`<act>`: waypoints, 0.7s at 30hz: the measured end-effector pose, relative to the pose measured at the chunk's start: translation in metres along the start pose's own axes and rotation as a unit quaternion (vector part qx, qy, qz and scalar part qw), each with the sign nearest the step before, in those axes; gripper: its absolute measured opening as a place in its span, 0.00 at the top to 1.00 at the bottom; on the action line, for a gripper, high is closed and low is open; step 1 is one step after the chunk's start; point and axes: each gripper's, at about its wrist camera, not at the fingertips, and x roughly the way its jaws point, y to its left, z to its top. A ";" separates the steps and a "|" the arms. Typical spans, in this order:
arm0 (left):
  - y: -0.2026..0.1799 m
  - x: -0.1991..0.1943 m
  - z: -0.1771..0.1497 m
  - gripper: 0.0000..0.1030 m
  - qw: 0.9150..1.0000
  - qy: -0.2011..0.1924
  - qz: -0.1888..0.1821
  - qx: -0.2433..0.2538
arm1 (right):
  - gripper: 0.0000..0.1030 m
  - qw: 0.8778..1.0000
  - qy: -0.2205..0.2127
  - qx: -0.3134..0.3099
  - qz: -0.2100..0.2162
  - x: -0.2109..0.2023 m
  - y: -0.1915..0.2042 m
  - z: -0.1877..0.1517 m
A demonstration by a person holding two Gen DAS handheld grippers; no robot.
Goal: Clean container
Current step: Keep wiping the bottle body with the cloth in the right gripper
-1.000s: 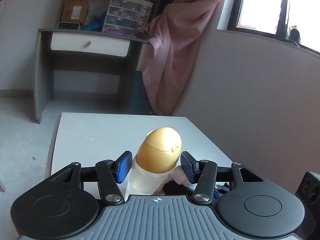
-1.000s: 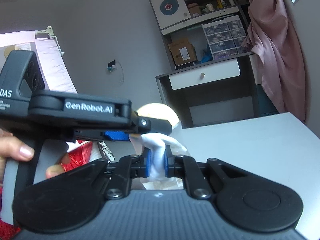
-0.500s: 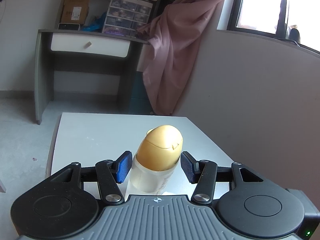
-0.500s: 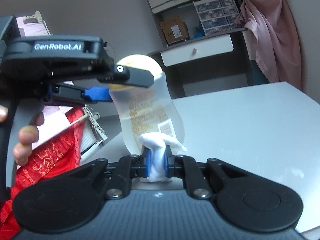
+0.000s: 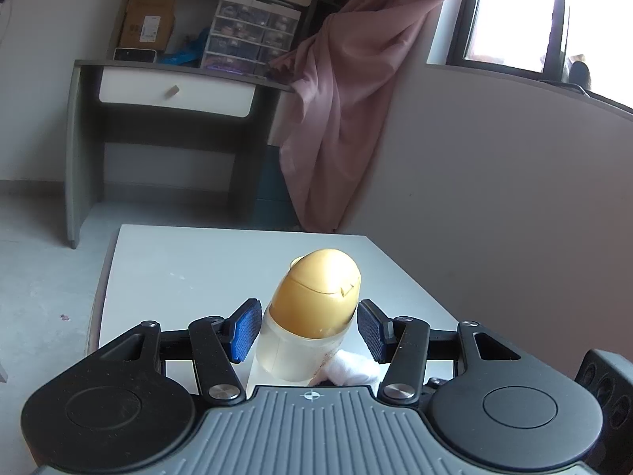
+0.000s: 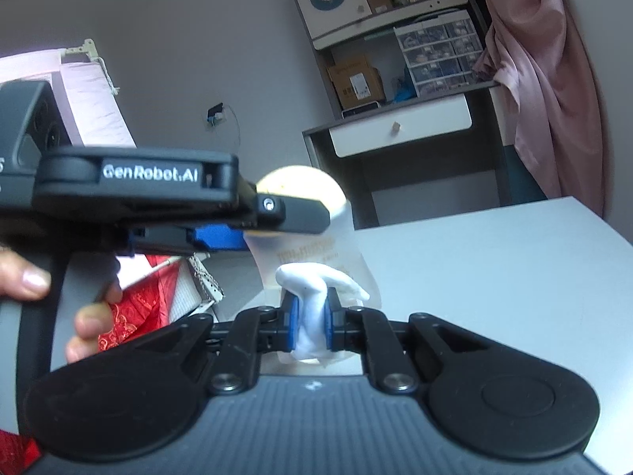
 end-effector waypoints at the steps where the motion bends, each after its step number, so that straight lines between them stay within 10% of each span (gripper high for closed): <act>1: 0.000 0.000 0.000 0.47 1.000 0.000 0.000 0.001 | 0.88 1.000 -0.002 -0.001 0.000 -0.001 0.000 0.001; 21: 0.000 -0.004 -0.003 0.47 1.000 0.000 -0.002 0.004 | 0.88 0.999 0.041 0.006 -0.007 0.012 -0.007 -0.022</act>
